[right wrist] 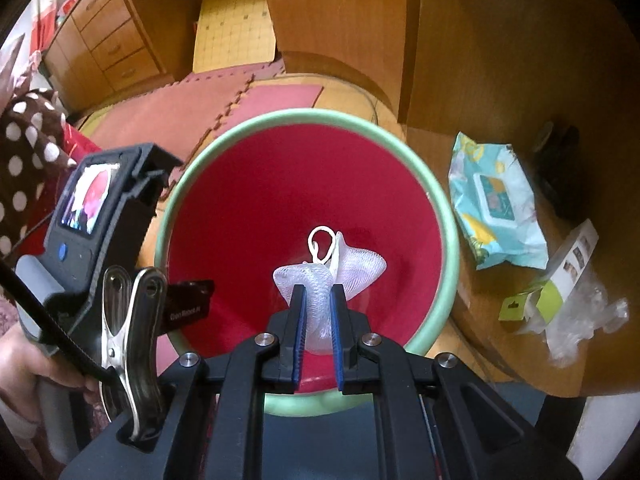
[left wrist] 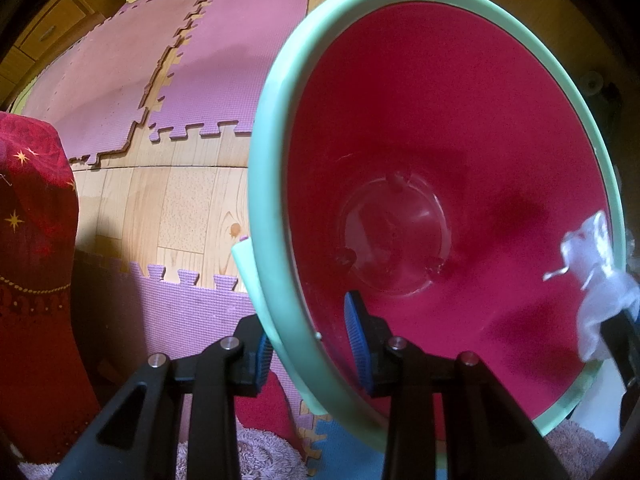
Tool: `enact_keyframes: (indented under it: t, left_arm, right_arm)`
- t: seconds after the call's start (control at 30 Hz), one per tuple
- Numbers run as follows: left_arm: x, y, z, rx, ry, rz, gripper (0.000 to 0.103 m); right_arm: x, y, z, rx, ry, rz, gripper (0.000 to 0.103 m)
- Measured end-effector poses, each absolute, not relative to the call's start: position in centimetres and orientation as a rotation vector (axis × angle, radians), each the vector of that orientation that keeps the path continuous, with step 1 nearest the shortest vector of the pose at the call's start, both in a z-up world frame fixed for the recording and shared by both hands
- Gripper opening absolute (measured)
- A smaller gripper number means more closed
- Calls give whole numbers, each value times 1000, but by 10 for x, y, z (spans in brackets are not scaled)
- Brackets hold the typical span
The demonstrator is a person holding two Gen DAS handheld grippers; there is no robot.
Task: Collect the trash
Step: 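Carry the mask over the bucket and open the right tool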
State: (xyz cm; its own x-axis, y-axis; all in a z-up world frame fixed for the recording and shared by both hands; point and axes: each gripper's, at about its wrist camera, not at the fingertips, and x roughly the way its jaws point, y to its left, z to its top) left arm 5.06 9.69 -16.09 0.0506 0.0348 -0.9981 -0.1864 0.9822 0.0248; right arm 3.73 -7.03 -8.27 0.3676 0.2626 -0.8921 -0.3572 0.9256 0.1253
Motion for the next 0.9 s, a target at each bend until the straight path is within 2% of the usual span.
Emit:
enact_keyframes:
  t: [0.57,0.7,0.77,0.9]
  left_arm:
    - [50,97,-161,-122,1512,168,35]
    - [50,97,-161,-121,1512,168,35]
    - [50,97,-161,-122,1512,168,35]
    - [50,97,-161,-122,1511,168,35]
  right_arm:
    - [36,-70,-93,-93,1183,400,14]
    - [36,-70,-95,-88,1191,392,28]
    - [36,-71,-94,-85,1185,384,39]
    - [35,-70,-90,-104,1165,362,48]
